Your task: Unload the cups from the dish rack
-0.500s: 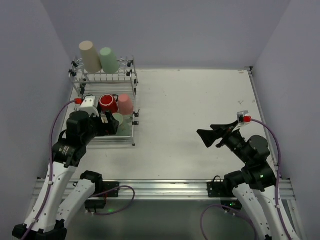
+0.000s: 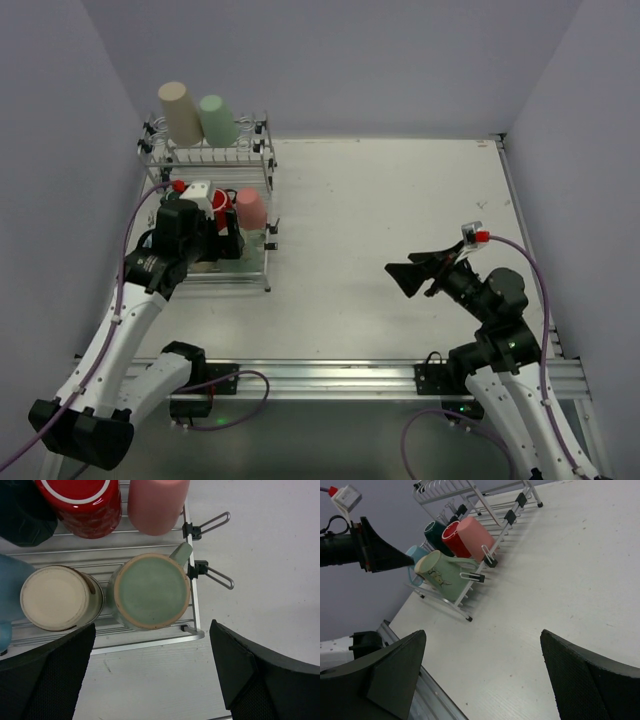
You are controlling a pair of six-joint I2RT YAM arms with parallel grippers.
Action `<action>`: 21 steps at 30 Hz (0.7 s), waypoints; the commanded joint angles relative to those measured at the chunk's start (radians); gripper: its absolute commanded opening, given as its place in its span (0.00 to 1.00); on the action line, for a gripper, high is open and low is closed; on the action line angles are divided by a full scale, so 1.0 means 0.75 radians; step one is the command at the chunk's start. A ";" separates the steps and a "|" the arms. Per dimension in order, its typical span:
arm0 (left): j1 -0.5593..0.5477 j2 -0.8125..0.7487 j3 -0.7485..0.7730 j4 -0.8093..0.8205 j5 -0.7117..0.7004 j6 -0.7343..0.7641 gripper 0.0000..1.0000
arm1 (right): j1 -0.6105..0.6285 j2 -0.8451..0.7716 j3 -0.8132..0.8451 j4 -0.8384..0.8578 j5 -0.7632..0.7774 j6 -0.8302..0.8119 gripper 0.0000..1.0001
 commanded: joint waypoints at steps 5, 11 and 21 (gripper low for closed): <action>-0.073 0.099 0.029 0.156 -0.053 0.097 1.00 | 0.000 0.016 -0.035 0.103 -0.107 0.017 0.99; -0.116 0.130 -0.032 0.230 -0.145 0.111 1.00 | 0.000 0.034 -0.047 0.121 -0.146 0.009 0.99; -0.177 0.207 -0.057 0.297 -0.251 0.112 1.00 | 0.000 0.071 -0.021 0.105 -0.173 -0.022 0.99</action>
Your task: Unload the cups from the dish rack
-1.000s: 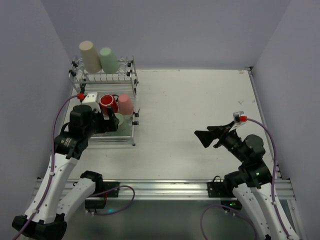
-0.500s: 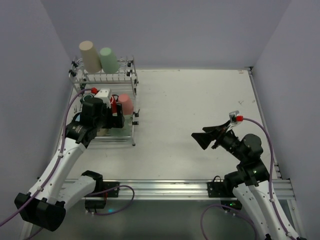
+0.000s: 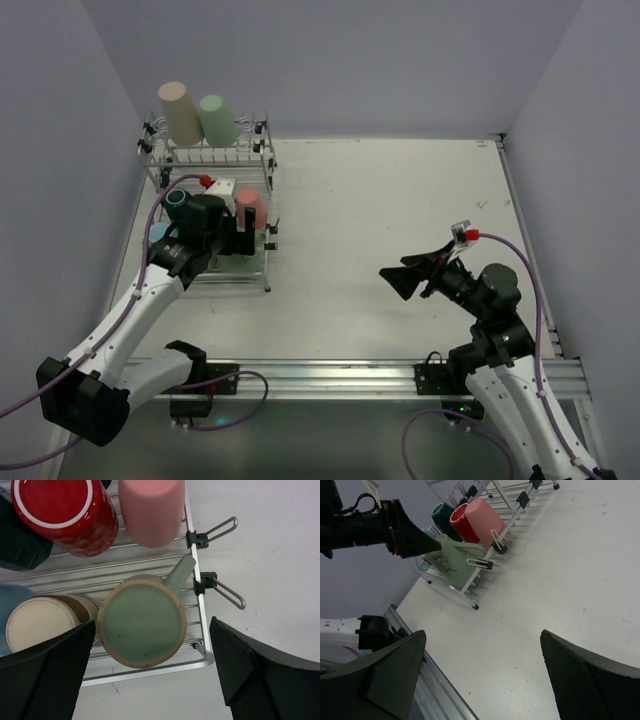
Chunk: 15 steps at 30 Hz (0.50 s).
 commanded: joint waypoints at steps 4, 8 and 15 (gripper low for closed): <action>-0.019 0.034 -0.013 0.101 -0.129 0.028 1.00 | -0.002 0.029 0.036 0.023 -0.065 -0.032 0.99; -0.025 0.036 -0.040 0.116 -0.176 0.024 1.00 | 0.000 0.029 0.030 0.025 -0.067 -0.030 0.99; -0.027 0.079 -0.087 0.144 -0.158 0.024 1.00 | -0.002 0.035 0.027 0.031 -0.078 -0.028 0.99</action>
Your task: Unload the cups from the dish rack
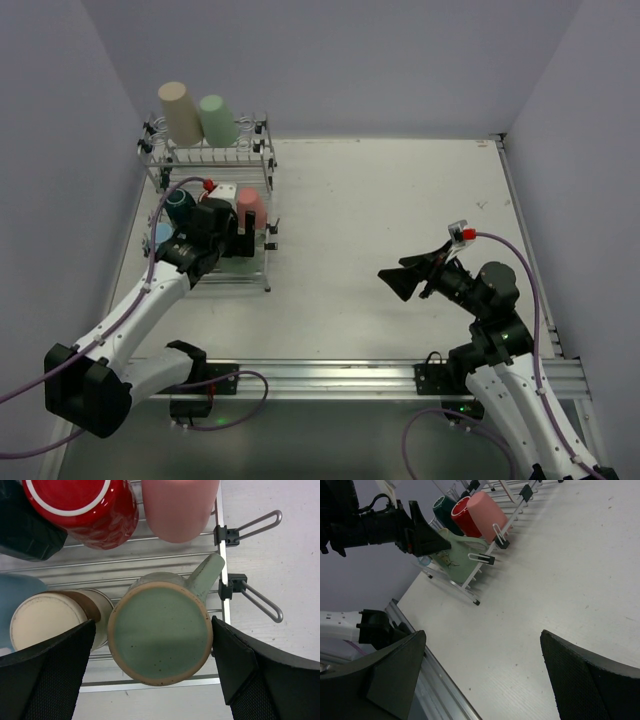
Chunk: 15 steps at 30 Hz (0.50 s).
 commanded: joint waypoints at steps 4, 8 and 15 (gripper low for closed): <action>-0.013 0.035 -0.033 0.121 0.002 0.016 1.00 | -0.002 0.014 0.025 0.036 -0.050 -0.007 0.99; -0.013 0.082 -0.047 0.147 0.011 0.012 1.00 | -0.002 0.012 0.023 0.038 -0.056 -0.005 0.99; -0.013 0.127 -0.047 0.168 -0.006 0.006 1.00 | -0.002 0.004 0.013 0.038 -0.058 0.001 0.99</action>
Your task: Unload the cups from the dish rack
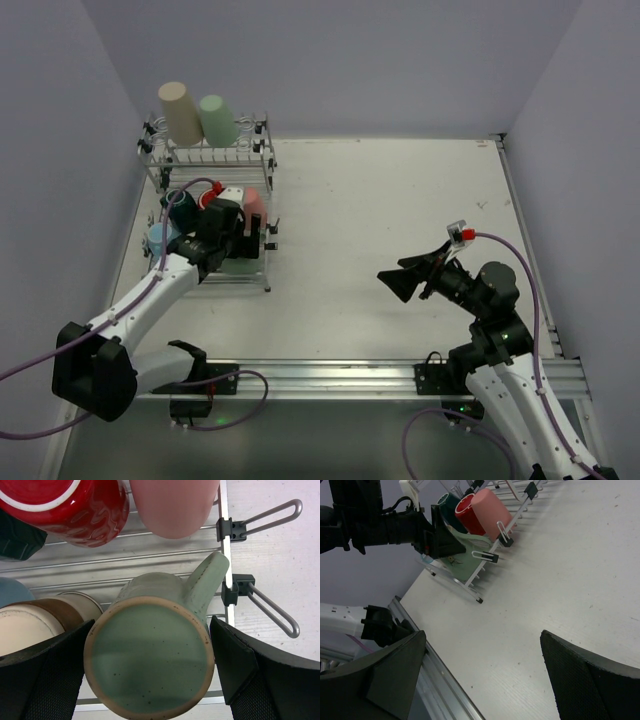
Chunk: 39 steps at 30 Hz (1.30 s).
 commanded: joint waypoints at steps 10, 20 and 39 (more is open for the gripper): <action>-0.005 -0.083 -0.010 0.071 0.012 0.010 0.37 | -0.002 -0.005 0.013 0.030 -0.017 0.015 0.98; -0.005 -0.259 0.060 0.026 0.033 0.014 0.11 | 0.016 0.112 -0.058 0.271 -0.064 0.233 0.96; -0.005 -0.427 0.285 0.163 0.529 -0.168 0.00 | 0.423 0.562 0.034 1.060 0.091 0.581 0.94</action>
